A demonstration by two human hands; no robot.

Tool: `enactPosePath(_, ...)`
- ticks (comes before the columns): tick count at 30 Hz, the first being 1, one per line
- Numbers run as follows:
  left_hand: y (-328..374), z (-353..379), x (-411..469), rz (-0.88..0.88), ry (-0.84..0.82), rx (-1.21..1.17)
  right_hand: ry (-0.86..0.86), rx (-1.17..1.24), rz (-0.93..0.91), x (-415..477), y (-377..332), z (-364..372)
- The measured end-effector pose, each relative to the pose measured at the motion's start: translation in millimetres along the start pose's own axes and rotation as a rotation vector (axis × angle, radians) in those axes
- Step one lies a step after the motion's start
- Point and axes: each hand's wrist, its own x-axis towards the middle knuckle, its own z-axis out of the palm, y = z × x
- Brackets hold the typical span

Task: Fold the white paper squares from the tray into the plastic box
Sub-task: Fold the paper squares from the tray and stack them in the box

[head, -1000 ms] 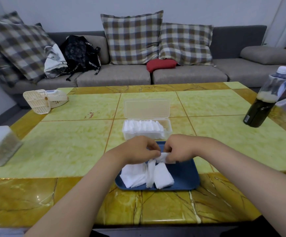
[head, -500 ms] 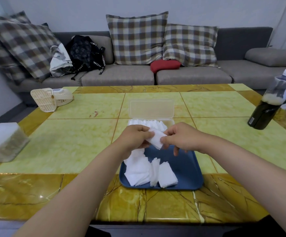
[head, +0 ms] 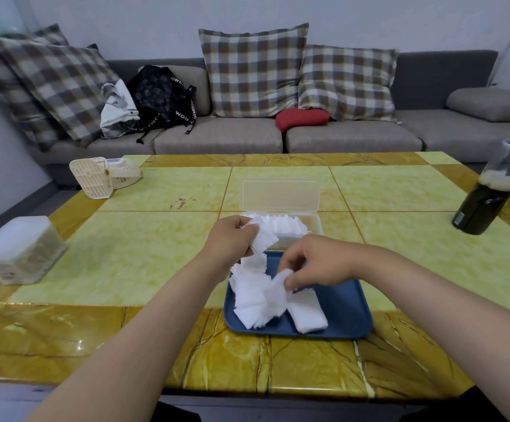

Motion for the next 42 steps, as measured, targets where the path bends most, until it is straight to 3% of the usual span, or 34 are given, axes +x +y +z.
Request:
enactPosePath(7, -3, 4, 6, 0.032, 0.007, 0.020, 0.196, 0.453, 0.147, 2, 22, -14)
enactPosePath(11, -3, 9, 8, 0.023, -0.034, 0.011, 0.259, 0.569, 0.254, 7, 32, -14)
enactPosePath(13, -2, 12, 8, 0.018, -0.058, 0.012, 0.255, 0.545, 0.318, 8, 35, -13)
enactPosePath(16, -6, 15, 11, 0.075, -0.008, 0.133, 0.281, 0.268, 0.390, 12, 42, -4)
enactPosePath(19, -7, 16, 13, 0.106, 0.013, 0.202, 0.298, -0.020, 0.354, 16, 42, 1)
enactPosePath(23, -6, 18, 14, 0.083, -0.010, 0.177, 0.305, -0.187, 0.350, 12, 32, -9)
enactPosePath(29, -6, 14, 15, 0.120, 0.061, 0.254, 0.413, 0.157, 0.295, 1, 30, -29)
enactPosePath(34, 1, 16, 11, 0.192, 0.061, 0.226, 0.403, 0.269, 0.176, -5, 23, -30)
enactPosePath(42, 13, 23, -3, -0.042, -0.259, 0.014, 0.326, 0.172, -0.073, -3, -2, -37)
